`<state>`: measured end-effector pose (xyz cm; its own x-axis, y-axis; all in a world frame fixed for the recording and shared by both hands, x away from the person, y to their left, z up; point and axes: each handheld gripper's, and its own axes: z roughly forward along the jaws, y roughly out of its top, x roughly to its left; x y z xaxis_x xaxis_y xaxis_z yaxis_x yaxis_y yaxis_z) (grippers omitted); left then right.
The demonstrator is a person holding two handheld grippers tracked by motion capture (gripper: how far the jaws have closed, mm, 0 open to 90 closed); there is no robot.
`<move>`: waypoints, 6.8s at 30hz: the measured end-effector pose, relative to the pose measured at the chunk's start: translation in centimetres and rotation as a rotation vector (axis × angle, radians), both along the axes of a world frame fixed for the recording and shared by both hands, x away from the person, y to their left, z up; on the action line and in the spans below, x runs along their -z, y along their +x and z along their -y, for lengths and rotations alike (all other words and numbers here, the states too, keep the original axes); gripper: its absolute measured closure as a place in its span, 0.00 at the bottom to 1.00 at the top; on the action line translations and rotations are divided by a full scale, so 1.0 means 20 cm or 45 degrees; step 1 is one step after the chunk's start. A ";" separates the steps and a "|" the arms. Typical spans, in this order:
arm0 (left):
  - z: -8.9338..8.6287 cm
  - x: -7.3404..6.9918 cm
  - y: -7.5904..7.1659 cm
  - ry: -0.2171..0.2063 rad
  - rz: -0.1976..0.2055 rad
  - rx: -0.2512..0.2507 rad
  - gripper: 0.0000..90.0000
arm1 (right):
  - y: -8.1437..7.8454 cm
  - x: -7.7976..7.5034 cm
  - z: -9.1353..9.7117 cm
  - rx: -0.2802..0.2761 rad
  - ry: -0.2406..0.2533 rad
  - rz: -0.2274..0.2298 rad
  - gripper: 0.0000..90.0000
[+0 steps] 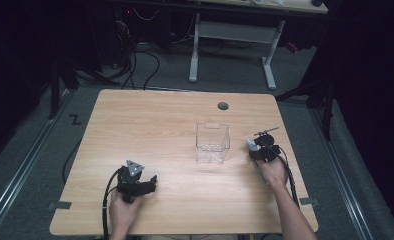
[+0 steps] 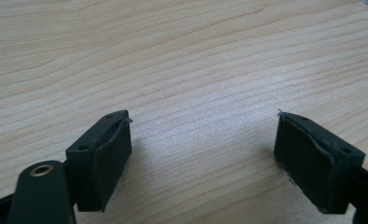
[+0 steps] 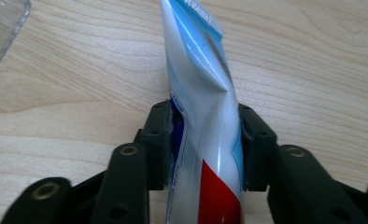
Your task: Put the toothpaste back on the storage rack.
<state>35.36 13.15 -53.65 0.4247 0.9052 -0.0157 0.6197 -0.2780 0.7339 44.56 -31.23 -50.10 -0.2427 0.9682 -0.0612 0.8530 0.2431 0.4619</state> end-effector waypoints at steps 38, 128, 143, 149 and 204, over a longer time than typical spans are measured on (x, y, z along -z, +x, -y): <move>0.00 0.00 0.00 0.000 0.000 0.000 0.21 | -0.18 -0.24 0.05 -0.133 0.241 0.159 0.80; 0.00 0.00 0.00 -0.001 0.000 0.002 0.21 | -0.30 -0.75 -0.33 -0.573 0.526 0.486 0.80; 0.00 0.00 0.00 -0.002 0.000 0.004 0.22 | -0.24 -0.82 -0.42 -0.594 0.545 0.534 0.80; 0.00 0.00 0.00 -0.001 0.000 0.004 0.22 | -0.21 -0.85 -0.44 -0.590 0.556 0.555 0.80; 0.00 0.00 0.00 0.002 0.000 0.013 0.22 | 0.01 -0.74 -0.50 -0.403 0.400 0.609 0.79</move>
